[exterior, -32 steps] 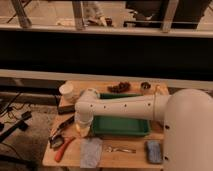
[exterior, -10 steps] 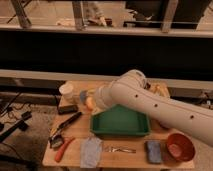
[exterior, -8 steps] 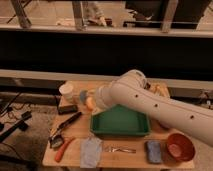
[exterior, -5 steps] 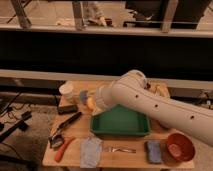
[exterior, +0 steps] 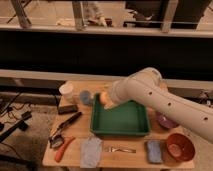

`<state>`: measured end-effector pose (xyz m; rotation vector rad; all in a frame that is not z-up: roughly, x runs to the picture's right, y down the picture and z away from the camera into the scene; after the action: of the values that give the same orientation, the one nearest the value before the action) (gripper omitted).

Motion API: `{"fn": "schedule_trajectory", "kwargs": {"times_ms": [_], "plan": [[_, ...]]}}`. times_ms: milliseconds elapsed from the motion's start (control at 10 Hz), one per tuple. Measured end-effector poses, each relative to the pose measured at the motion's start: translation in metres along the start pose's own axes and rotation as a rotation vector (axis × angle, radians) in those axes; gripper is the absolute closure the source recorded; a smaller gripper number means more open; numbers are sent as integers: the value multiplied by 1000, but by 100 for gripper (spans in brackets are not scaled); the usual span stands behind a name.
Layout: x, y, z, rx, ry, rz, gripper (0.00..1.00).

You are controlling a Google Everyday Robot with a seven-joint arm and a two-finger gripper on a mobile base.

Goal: Place apple in metal cup

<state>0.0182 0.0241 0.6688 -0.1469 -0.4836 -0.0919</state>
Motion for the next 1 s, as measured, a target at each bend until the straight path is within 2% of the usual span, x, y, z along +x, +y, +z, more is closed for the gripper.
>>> {"fn": "schedule_trajectory", "kwargs": {"times_ms": [100, 300, 600, 800, 1000], "plan": [[22, -5, -3, 9, 25, 30, 91], [38, -8, -3, 12, 42, 51, 91], [36, -8, -2, 11, 40, 49, 88], [36, -8, -2, 11, 39, 48, 70], [36, -8, -2, 11, 39, 48, 68]]}}
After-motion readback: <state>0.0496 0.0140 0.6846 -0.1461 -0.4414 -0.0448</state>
